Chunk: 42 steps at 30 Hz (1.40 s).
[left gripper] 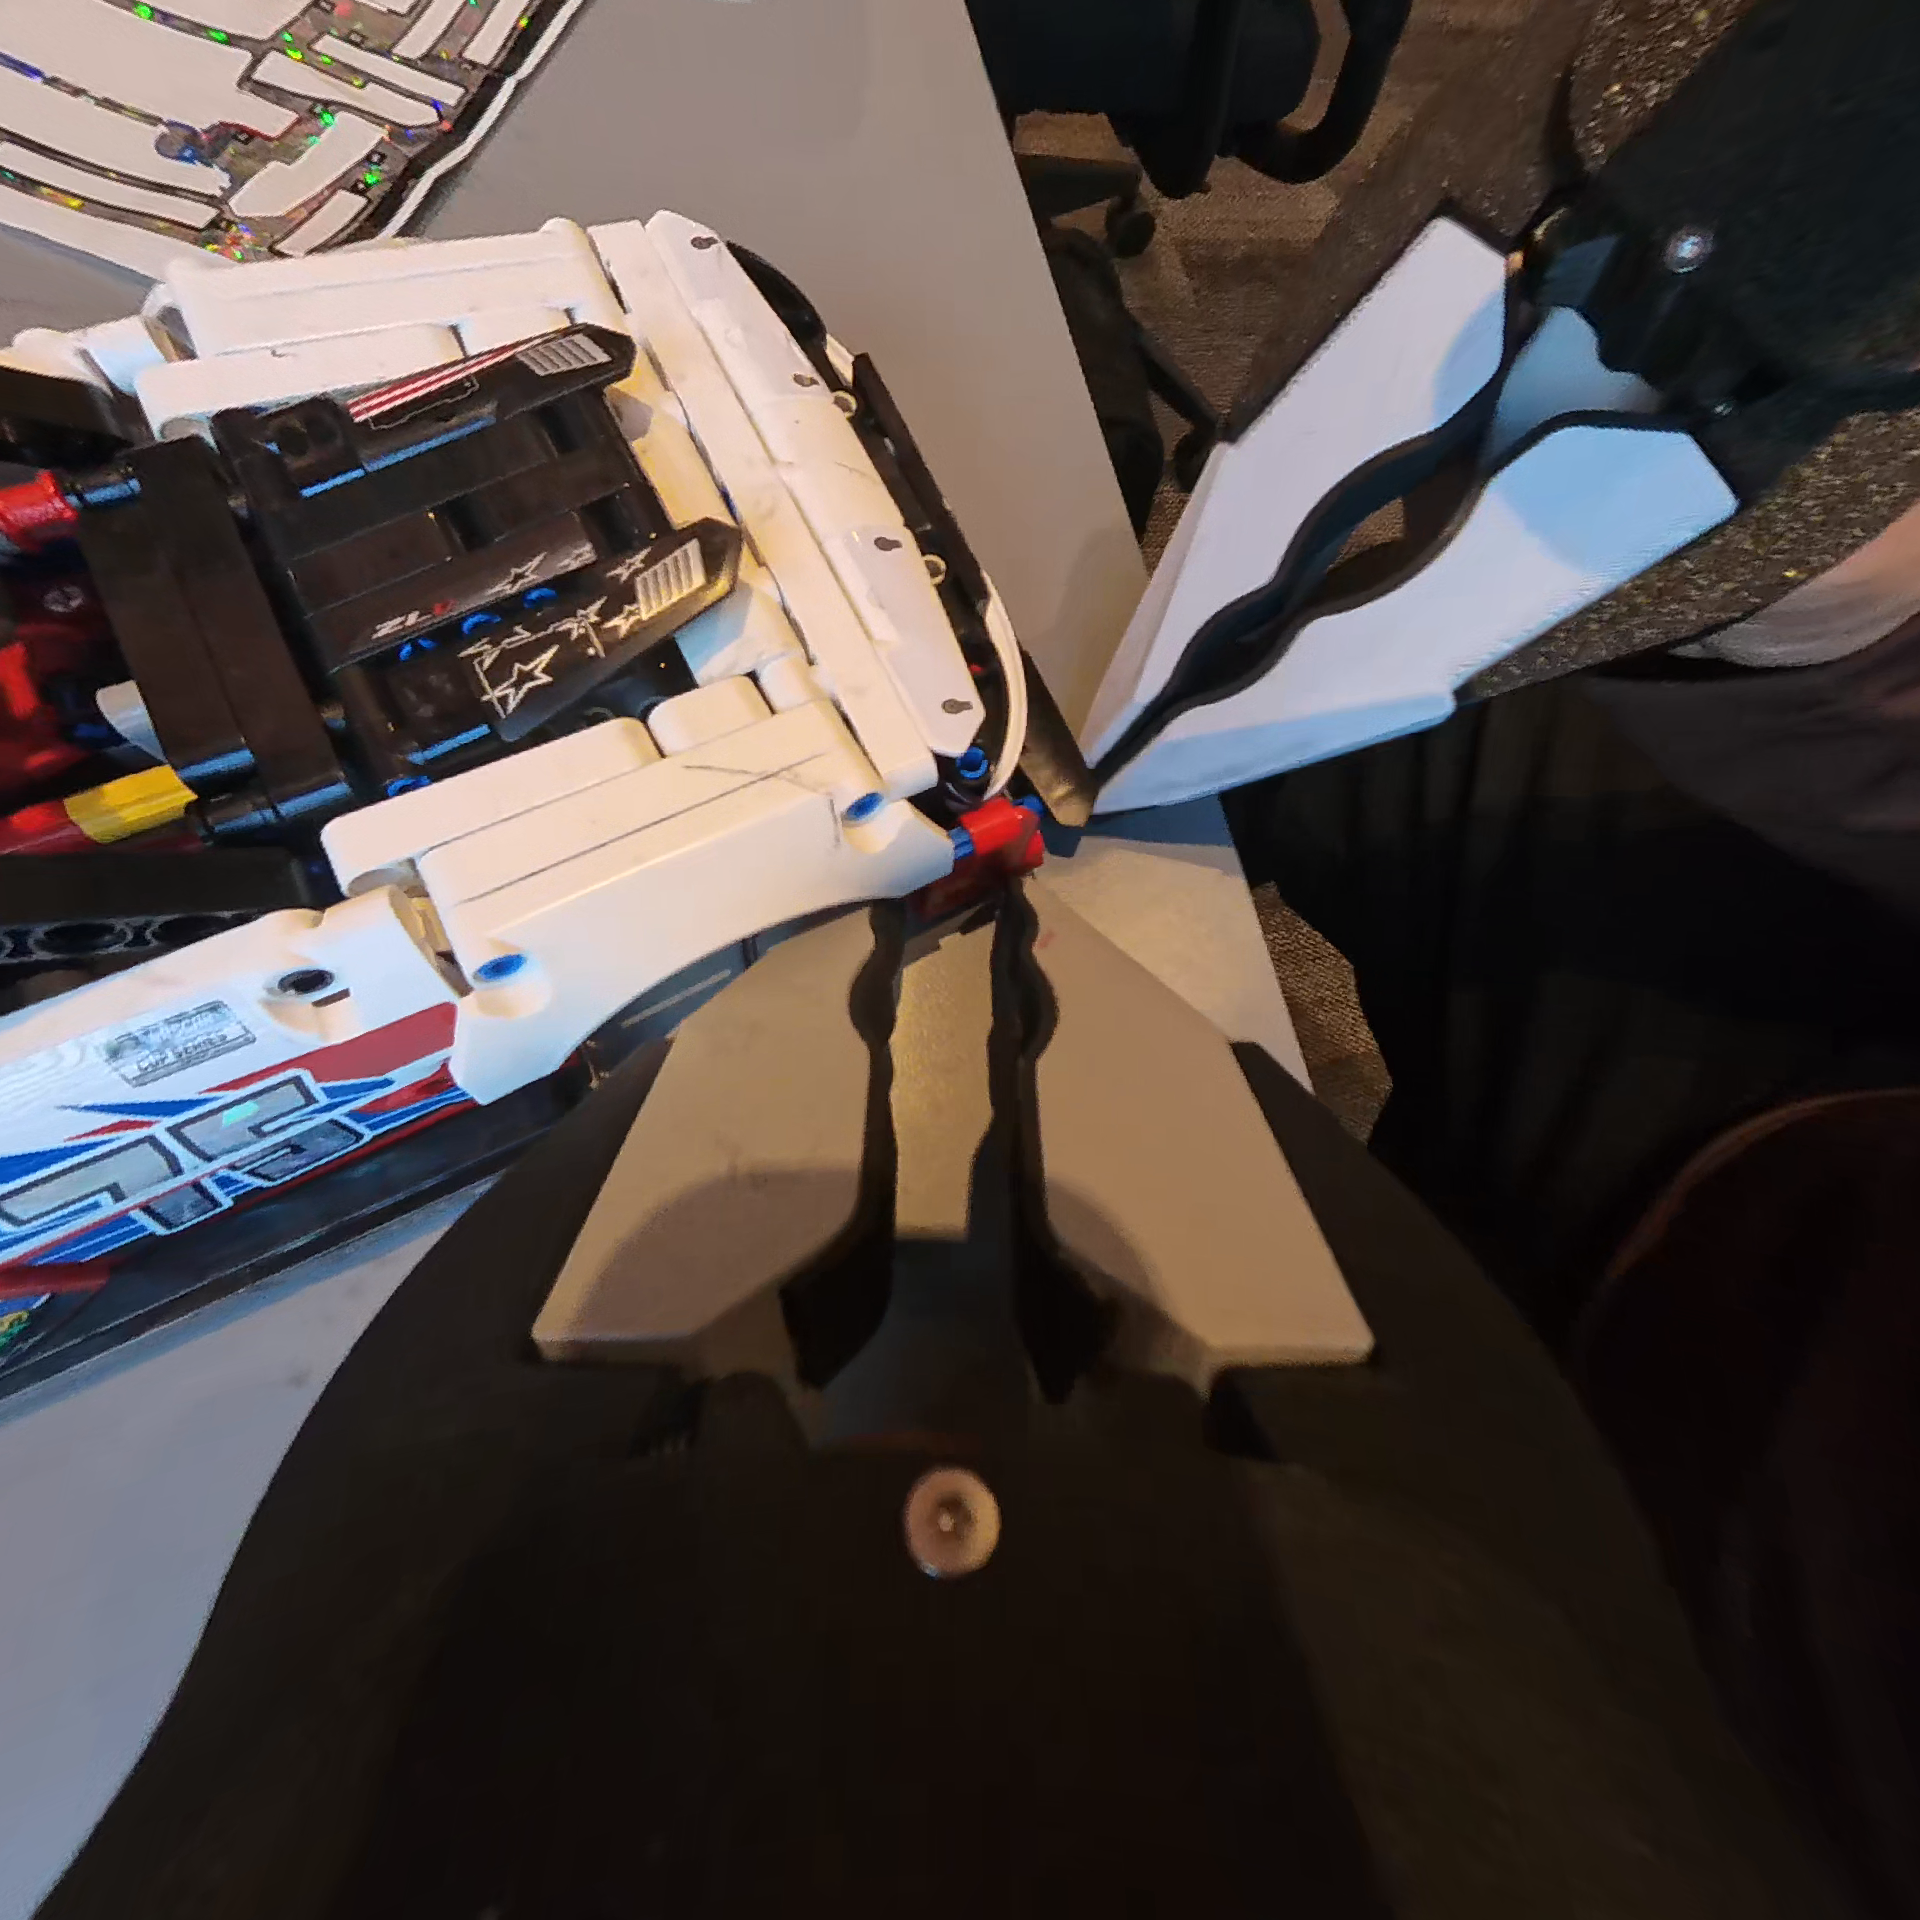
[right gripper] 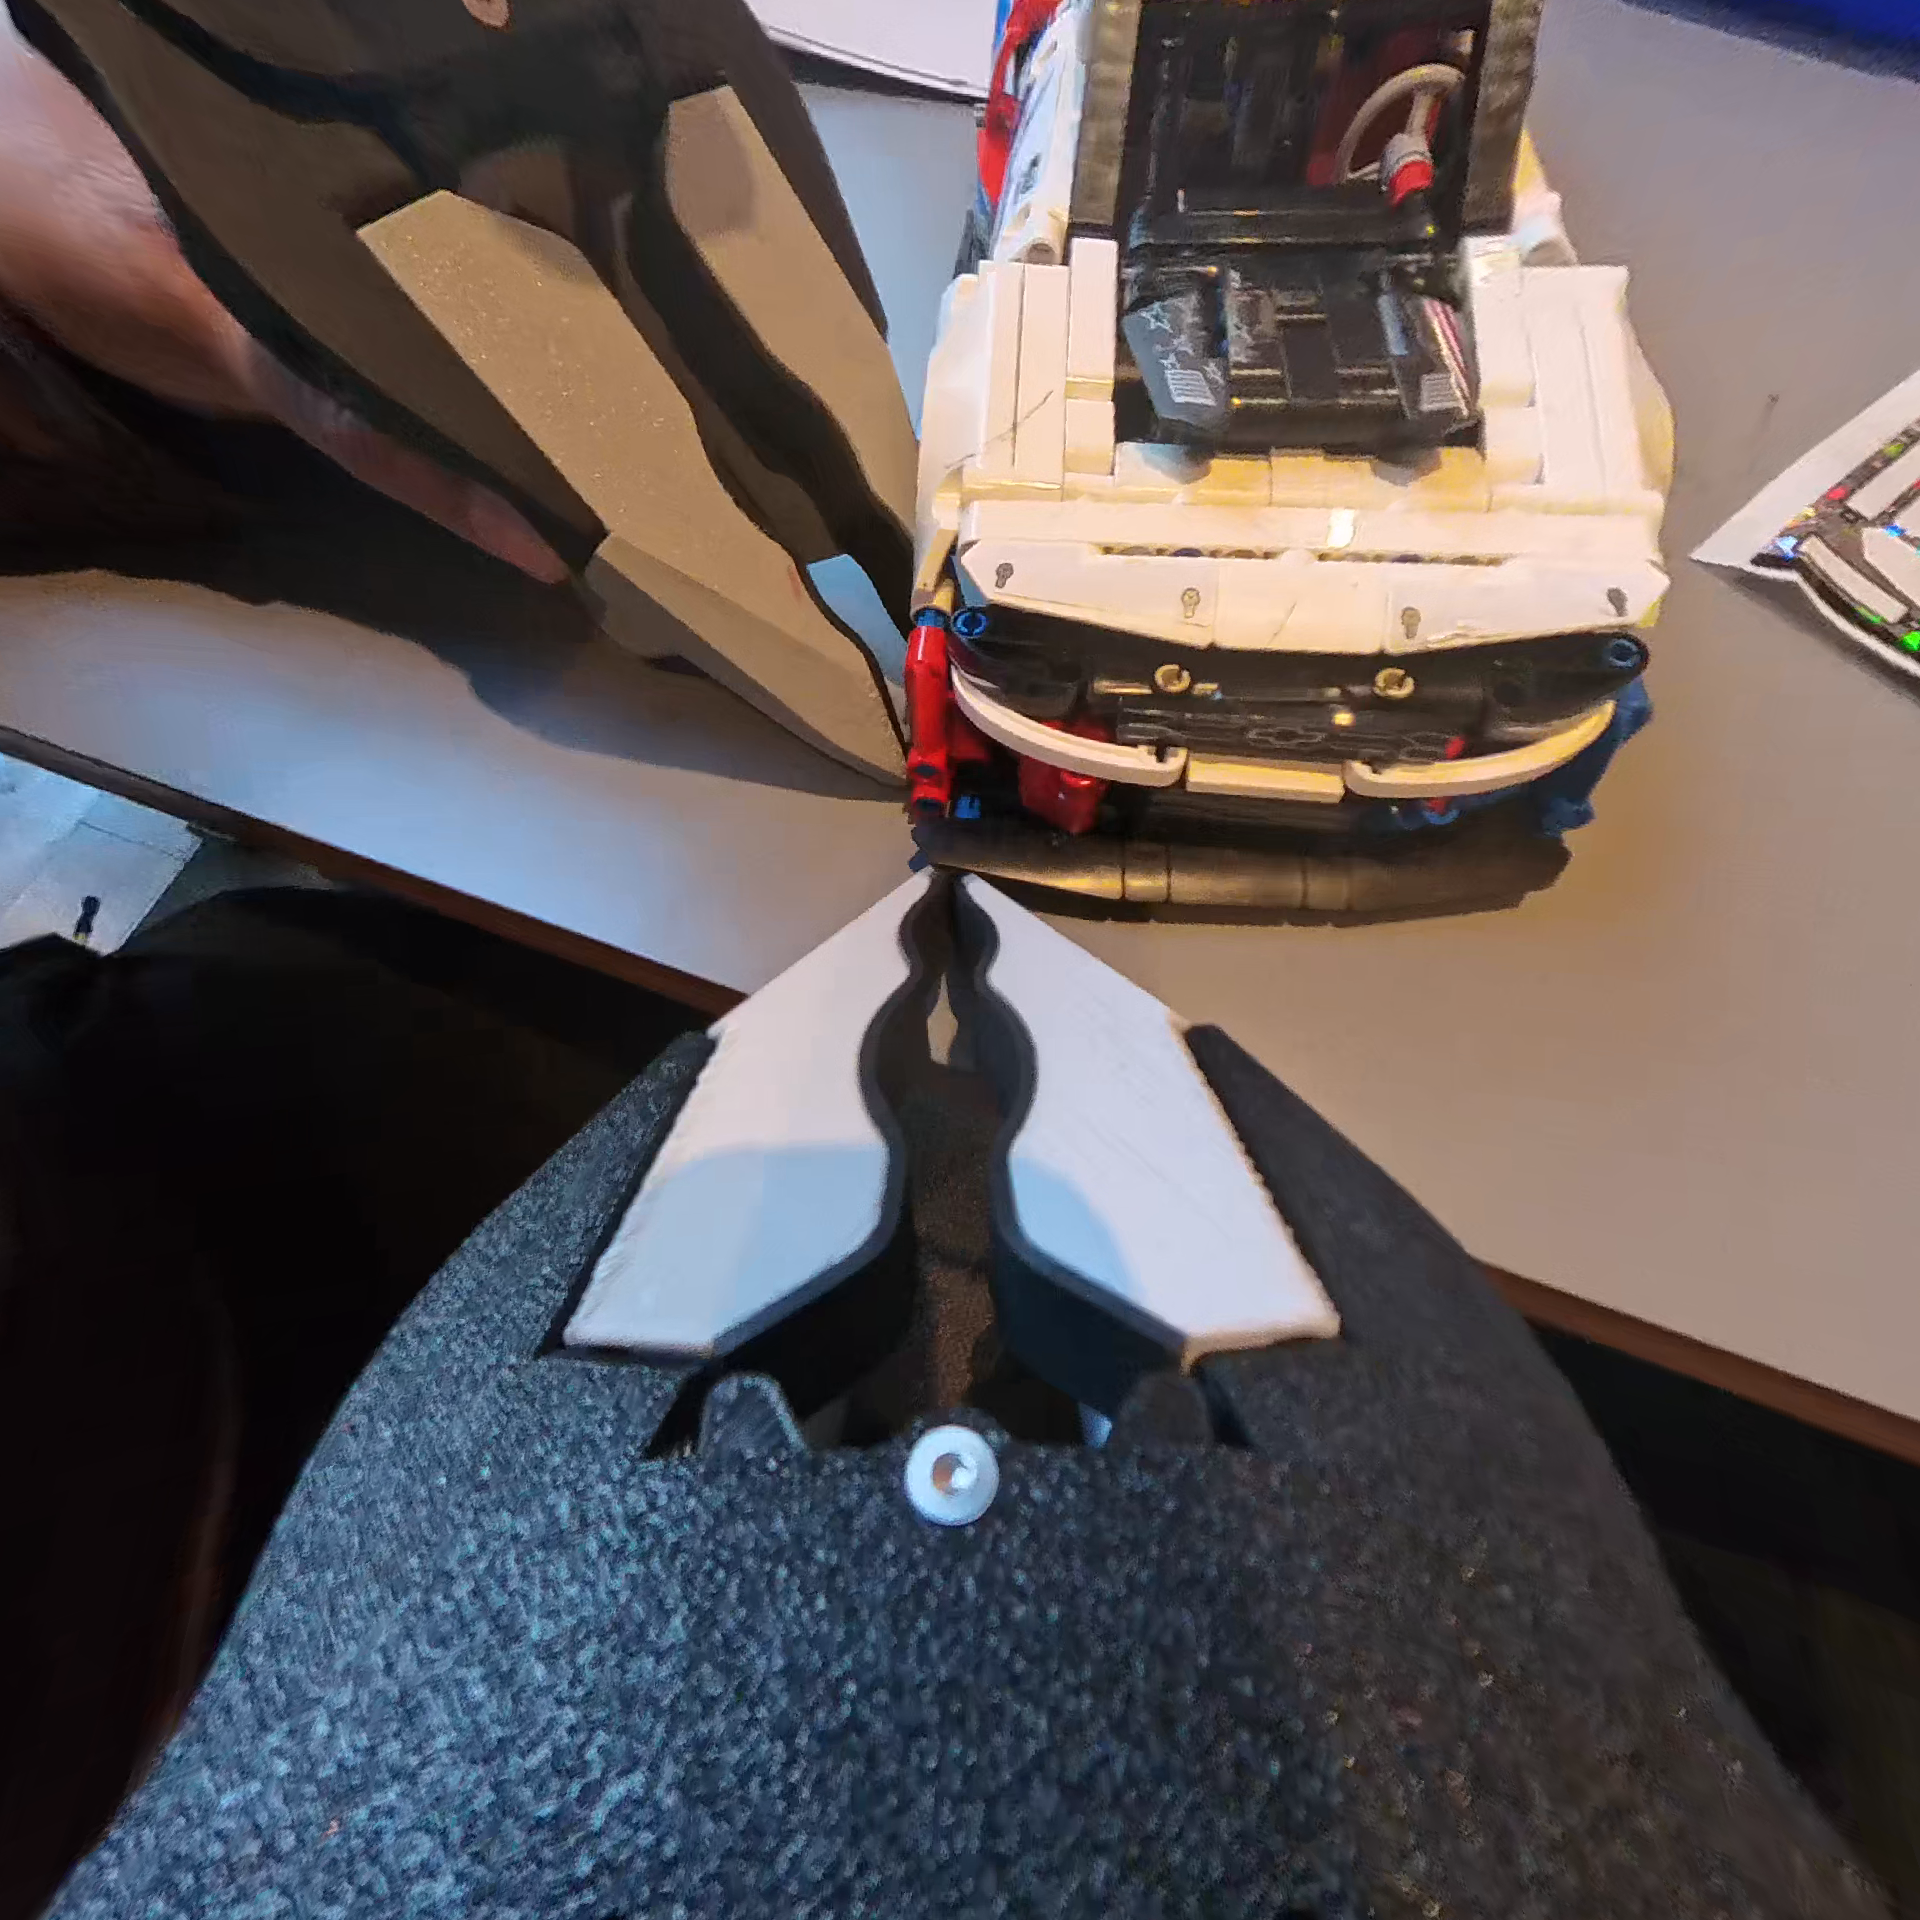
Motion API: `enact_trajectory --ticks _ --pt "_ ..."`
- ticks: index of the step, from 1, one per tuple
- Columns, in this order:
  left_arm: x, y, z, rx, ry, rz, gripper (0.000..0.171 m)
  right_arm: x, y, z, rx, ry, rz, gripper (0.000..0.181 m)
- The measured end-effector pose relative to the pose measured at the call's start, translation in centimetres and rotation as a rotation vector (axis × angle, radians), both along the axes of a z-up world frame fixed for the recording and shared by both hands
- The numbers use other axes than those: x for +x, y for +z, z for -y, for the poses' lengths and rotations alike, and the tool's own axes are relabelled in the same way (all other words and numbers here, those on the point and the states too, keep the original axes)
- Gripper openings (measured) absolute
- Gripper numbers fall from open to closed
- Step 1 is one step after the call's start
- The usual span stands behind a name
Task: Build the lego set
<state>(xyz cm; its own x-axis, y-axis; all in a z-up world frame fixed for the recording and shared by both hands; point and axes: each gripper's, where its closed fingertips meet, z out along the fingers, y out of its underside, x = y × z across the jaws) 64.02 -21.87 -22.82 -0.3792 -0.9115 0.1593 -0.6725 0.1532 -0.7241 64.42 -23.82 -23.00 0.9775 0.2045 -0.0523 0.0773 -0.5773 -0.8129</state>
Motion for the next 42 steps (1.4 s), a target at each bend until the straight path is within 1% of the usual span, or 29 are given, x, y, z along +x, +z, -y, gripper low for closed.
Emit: enact_trajectory --ticks 6,11,14,16,18,19,20,22,23,25,26,27,30,32,35,38,42 --pt "0.1 0.0 -0.1 0.018 -0.001 0.006 0.016 0.0 0.0 -0.1 -0.061 0.114 0.015 0.000" --pt "0.2 0.1 -0.4 -0.024 0.022 -0.006 0.018 0.0 -0.2 -0.5 -0.162 0.228 0.135 0.000" --pt "0.1 0.4 -0.5 -0.090 0.032 -0.010 0.019 -0.1 -0.2 -0.3 -0.169 0.274 0.213 0.000" --pt "0.1 0.6 -0.6 -0.155 0.044 -0.021 0.017 0.0 -0.2 -0.2 -0.148 0.282 0.184 0.000" --pt "0.1 0.4 -0.6 -0.148 0.042 -0.034 0.017 0.1 -0.2 0.4 -0.147 0.270 0.111 0.002" --pt "0.1 0.4 -0.6 -0.144 0.042 -0.031 0.017 0.4 -0.2 0.8 -0.148 0.254 0.090 0.005" --pt "0.1 0.4 -0.6 -0.147 0.041 -0.031 0.017 0.8 -0.1 1.1 -0.138 0.230 0.089 0.013" --pt "0.0 0.4 -0.6 -0.170 0.039 -0.038 0.019 1.4 0.0 1.2 -0.100 0.186 0.120 0.023" --pt "0.1 0.4 -0.6 -0.182 0.038 -0.044 0.019 1.8 0.1 0.9 -0.075 0.159 0.158 0.027" --pt "0.1 0.4 -0.5 -0.199 0.038 -0.053 0.020 2.5 0.4 0.3 -0.026 0.131 0.283 0.024" --pt "0.1 0.4 -0.5 -0.204 0.038 -0.054 0.020 2.6 0.5 0.0 -0.007 0.143 0.375 0.022" --pt "0.1 0.4 -0.5 -0.210 0.037 -0.056 0.020 2.4 0.5 -0.3 0.011 0.183 0.482 0.020" --pt "0.1 0.5 -0.5 -0.226 0.037 -0.060 0.020 1.7 0.4 -0.6 0.086 0.316 0.831 0.005" --pt "0.1 0.5 -0.5 -0.236 0.036 -0.062 0.021 1.6 0.5 -0.6 0.128 0.361 0.987 0.004" --pt "0.0 0.6 -0.5 -0.256 0.031 -0.067 0.022 1.4 0.5 -0.5 0.172 0.430 1.121 0.003" --pt "0.1 0.6 -0.5 -0.260 0.030 -0.071 0.022 0.6 0.6 -0.4 0.203 0.509 1.174 0.003" --pt "0.1 0.6 -0.4 -0.262 0.030 -0.074 0.022 0.4 0.5 -0.8 0.226 0.553 1.230 0.003"
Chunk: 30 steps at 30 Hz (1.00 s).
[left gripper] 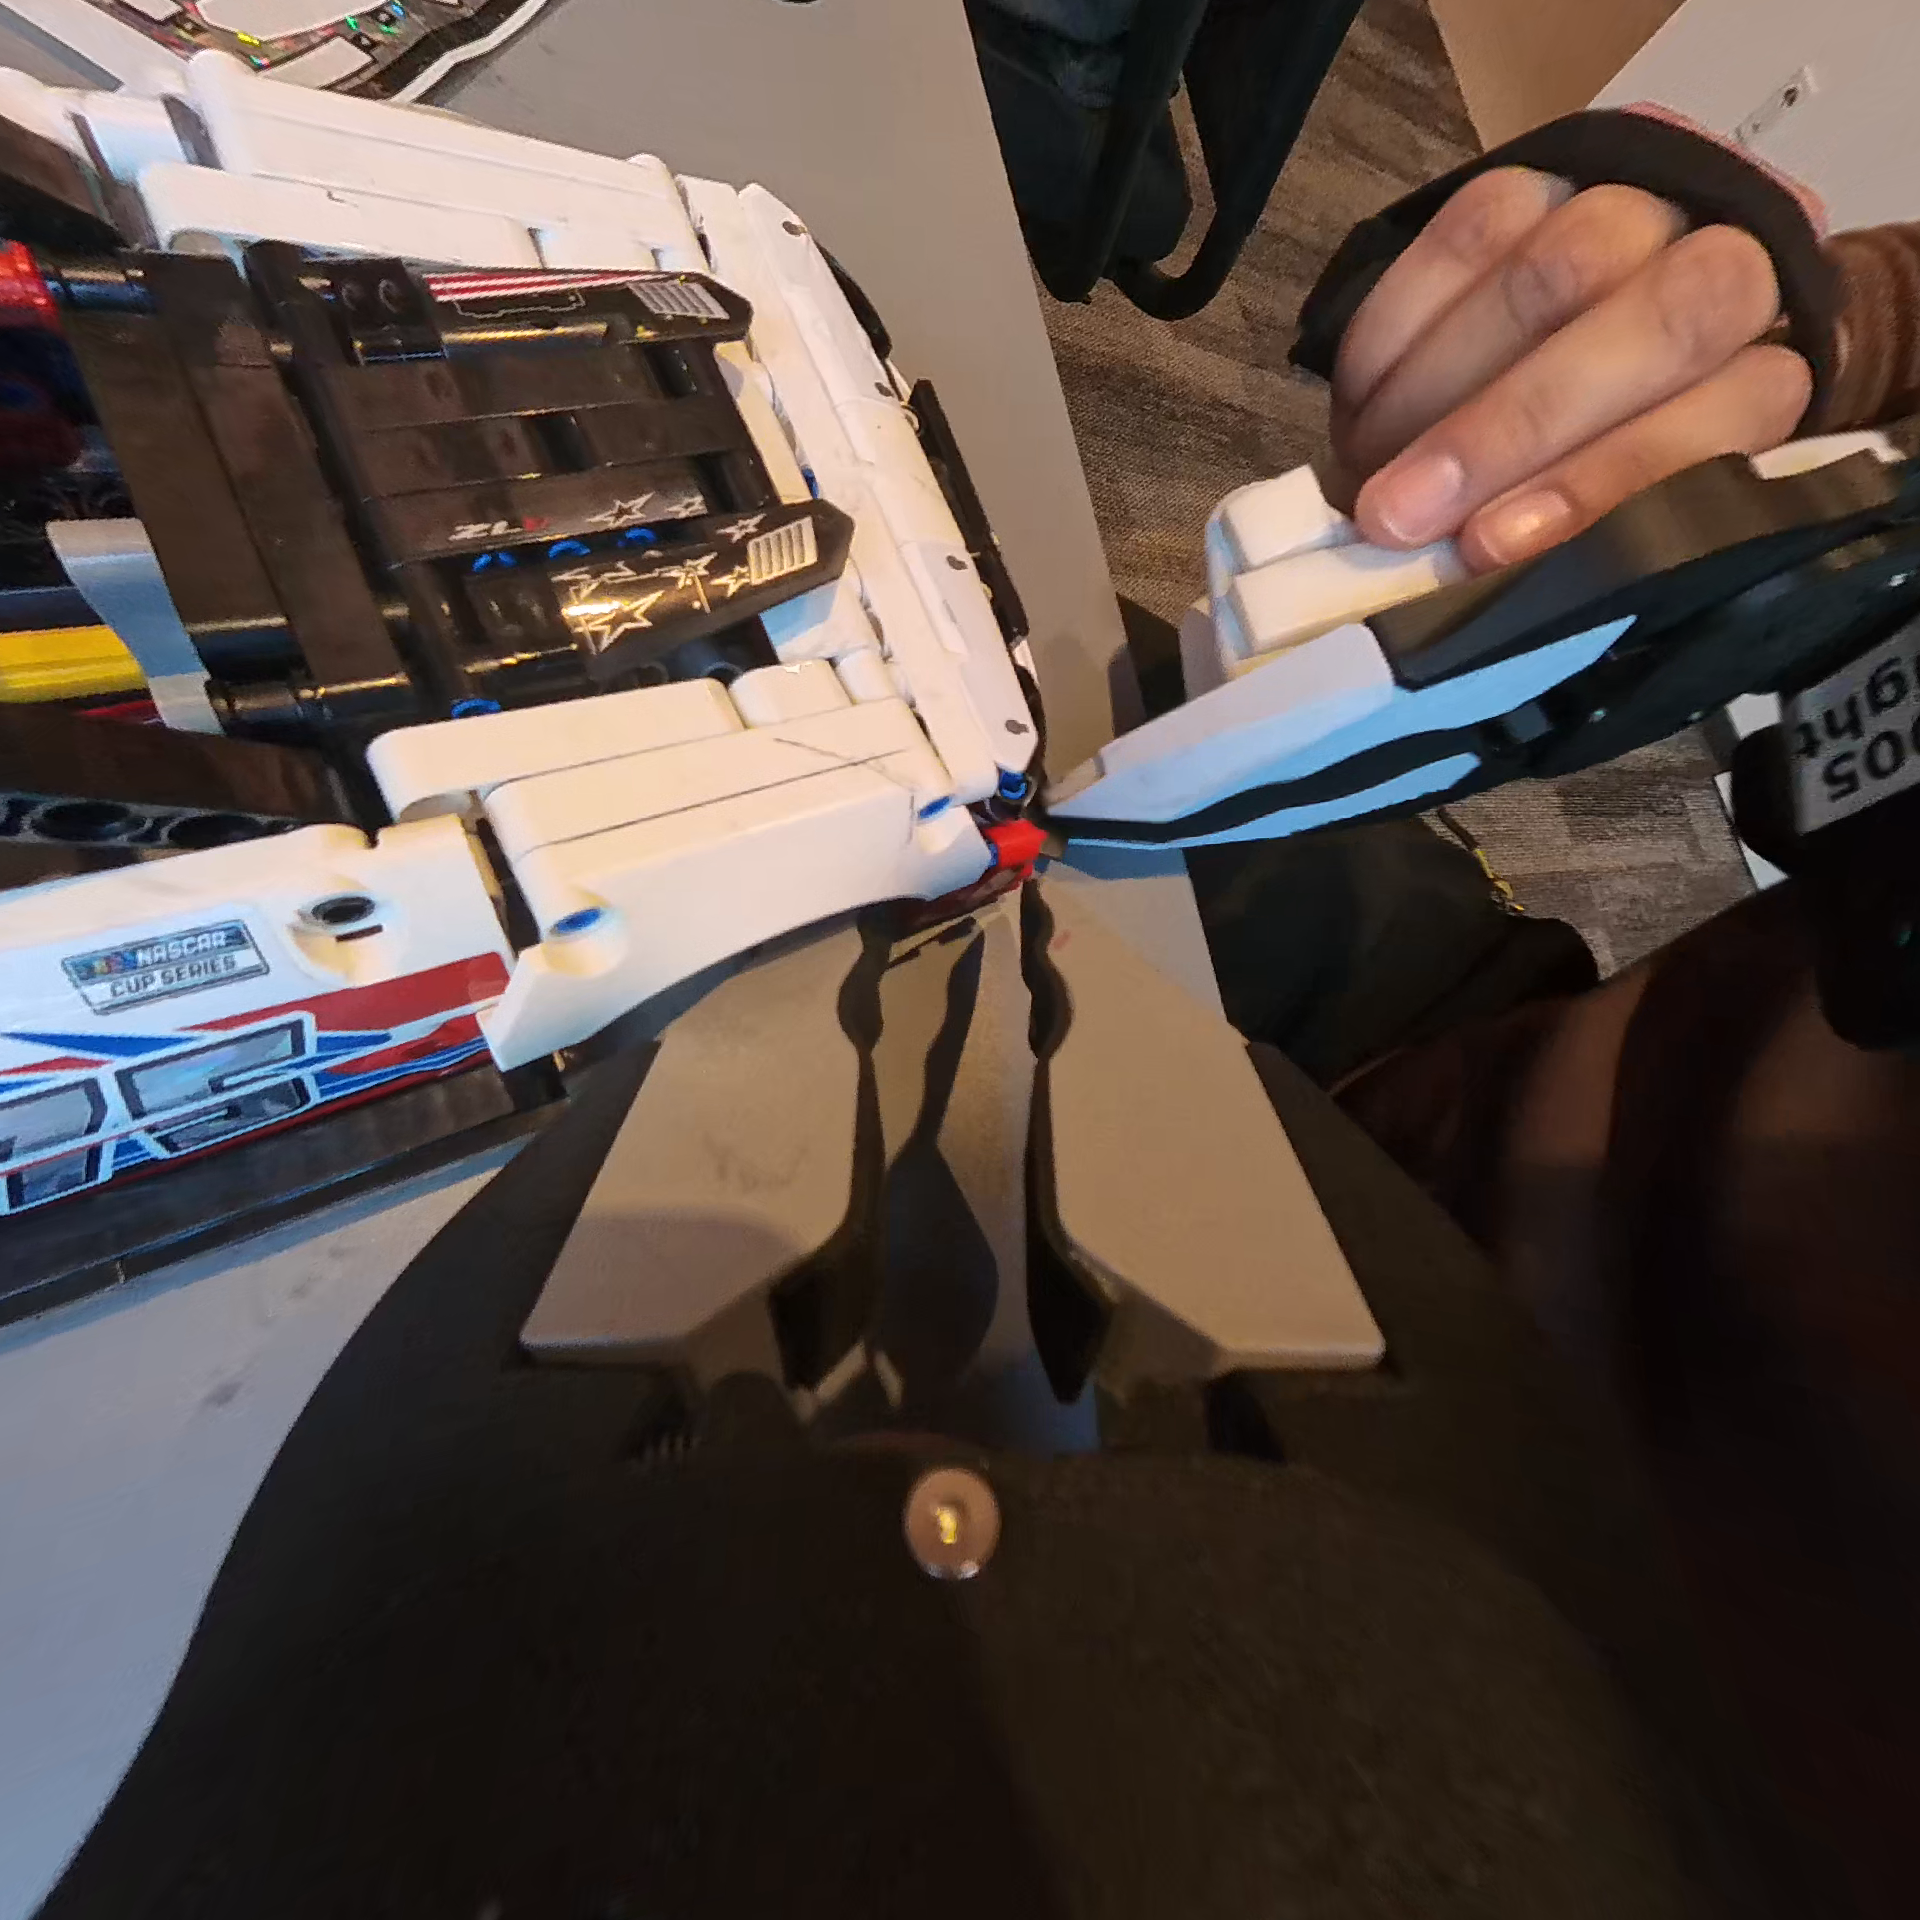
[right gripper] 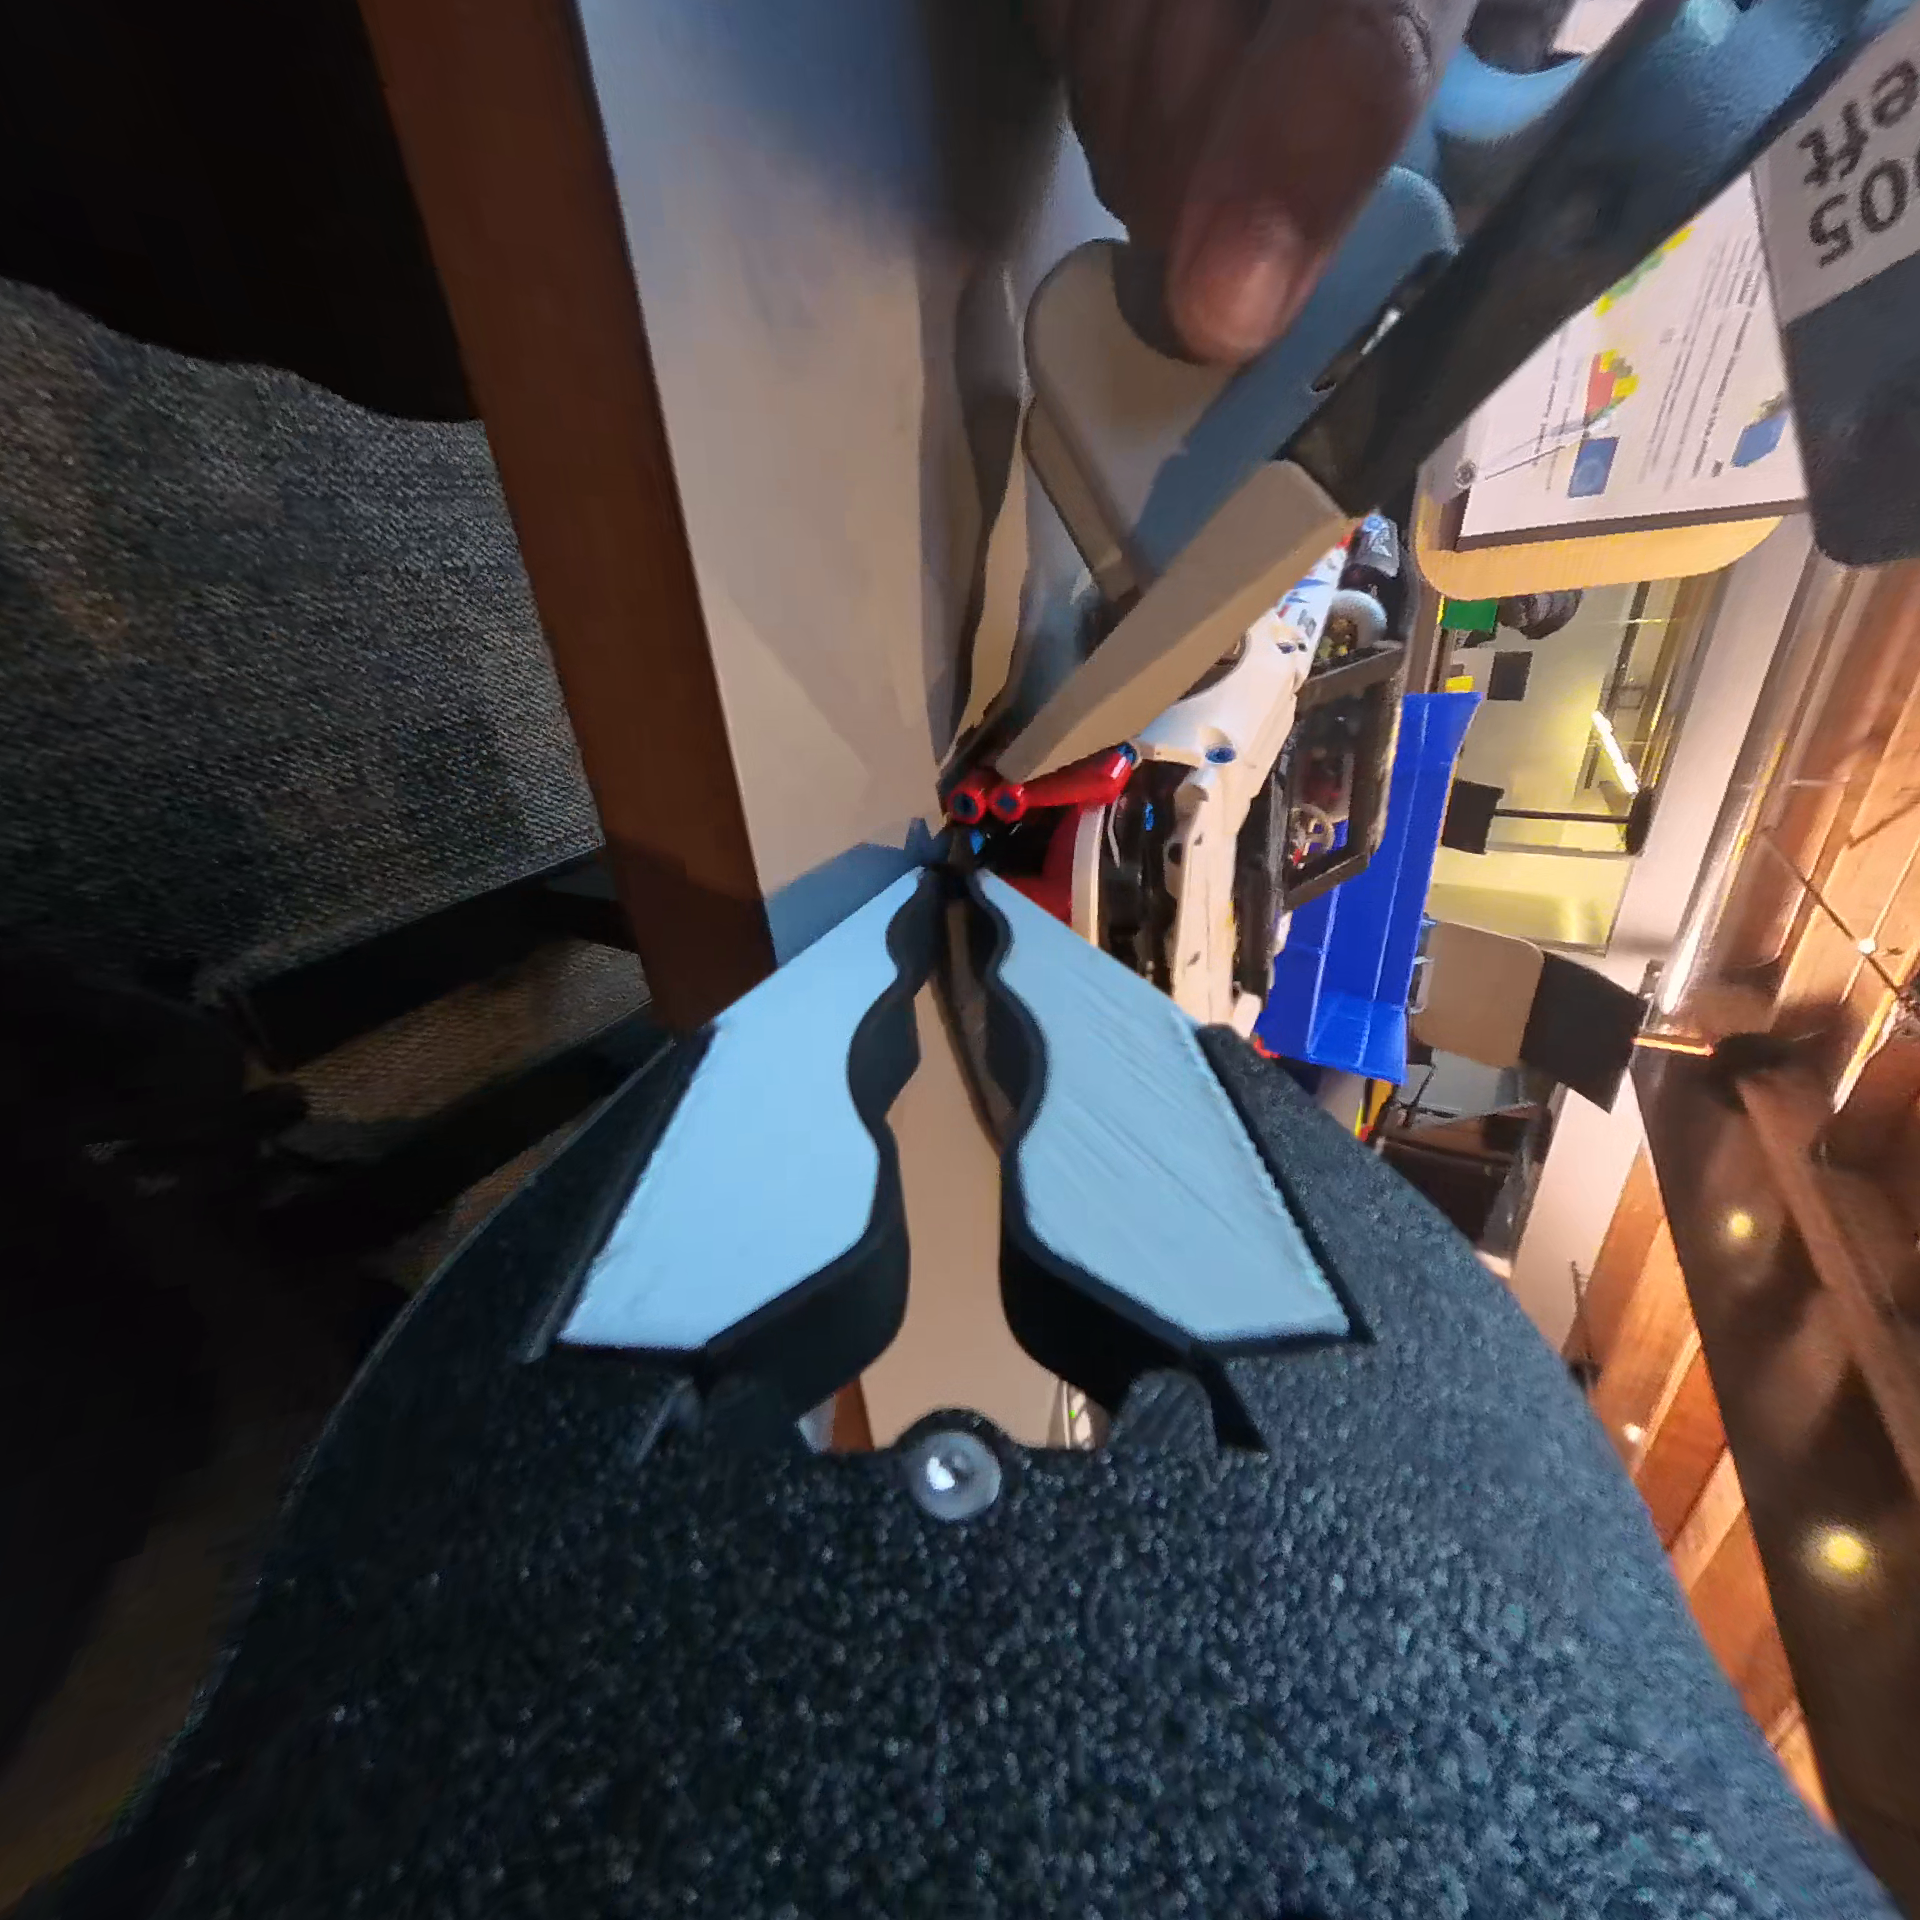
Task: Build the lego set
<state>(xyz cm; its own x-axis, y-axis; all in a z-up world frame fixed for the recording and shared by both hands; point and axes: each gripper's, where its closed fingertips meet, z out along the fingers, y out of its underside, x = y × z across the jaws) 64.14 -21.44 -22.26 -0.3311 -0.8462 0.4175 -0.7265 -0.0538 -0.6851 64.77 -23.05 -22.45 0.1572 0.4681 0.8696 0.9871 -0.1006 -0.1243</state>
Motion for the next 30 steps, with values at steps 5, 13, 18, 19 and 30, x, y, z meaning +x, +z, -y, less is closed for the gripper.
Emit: enact_trajectory --ticks 5,13,18,19,30 --pt "0.04 -0.07 -0.06 0.007 0.004 -0.002 0.021 -0.01 -0.04 0.00 0.025 0.031 -0.016 0.001" --pt "0.08 -0.10 -0.02 0.034 0.001 0.009 0.022 -0.27 -0.03 -0.31 0.026 0.019 -0.059 0.001" --pt "0.16 0.00 -0.54 0.006 0.032 0.000 0.023 -0.37 0.06 -0.65 0.089 -0.005 -0.117 0.000" --pt "0.17 0.04 -0.49 0.009 0.030 0.006 0.023 -0.30 0.14 -0.54 0.110 -0.003 -0.126 0.001" --pt "0.00 0.41 -0.14 -0.114 0.007 -0.015 0.022 -0.31 0.40 -0.15 0.158 0.003 -0.273 0.002"
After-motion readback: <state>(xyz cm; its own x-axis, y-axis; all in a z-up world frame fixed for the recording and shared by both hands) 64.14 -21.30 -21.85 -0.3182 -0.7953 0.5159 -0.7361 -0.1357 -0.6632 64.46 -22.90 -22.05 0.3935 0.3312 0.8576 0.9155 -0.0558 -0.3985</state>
